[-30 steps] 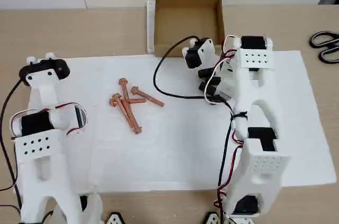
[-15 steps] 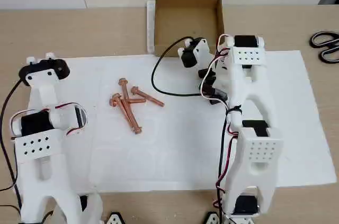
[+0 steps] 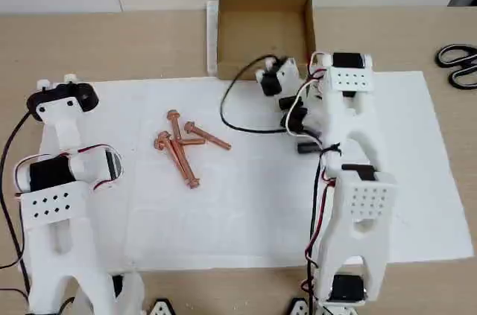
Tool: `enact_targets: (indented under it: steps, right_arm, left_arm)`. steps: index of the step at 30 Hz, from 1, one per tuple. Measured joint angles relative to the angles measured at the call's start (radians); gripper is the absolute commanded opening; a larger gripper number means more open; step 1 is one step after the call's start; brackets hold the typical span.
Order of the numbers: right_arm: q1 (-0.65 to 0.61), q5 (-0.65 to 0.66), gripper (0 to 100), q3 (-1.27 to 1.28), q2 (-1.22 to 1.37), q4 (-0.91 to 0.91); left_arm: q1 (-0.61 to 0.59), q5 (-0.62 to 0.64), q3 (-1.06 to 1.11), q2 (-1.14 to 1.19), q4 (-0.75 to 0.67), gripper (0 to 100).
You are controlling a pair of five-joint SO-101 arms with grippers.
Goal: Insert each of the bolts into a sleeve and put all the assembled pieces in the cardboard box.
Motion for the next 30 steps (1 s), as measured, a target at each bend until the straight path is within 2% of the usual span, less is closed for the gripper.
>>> enact_targets:
  steps: [10, 16, 20, 30]
  right_arm:
    - [0.038, 0.002, 16.3, -0.002, 0.009, 0.0]
    - [0.043, 0.002, 0.2, -0.006, 0.009, -0.006]
    - [0.049, -0.009, 3.1, -0.005, 0.009, -0.006]
    - [0.052, -0.061, 3.1, -0.005, 0.009, -0.006]
  left_arm:
    - [-0.002, 0.0, 0.0, 0.0, 0.0, 15]
    - [-0.002, 0.0, 0.0, 0.0, 0.0, 15]
    - [-0.002, 0.0, 0.0, 0.0, 0.0, 15]
    - [-0.002, 0.0, 0.0, 0.0, 0.0, 15]
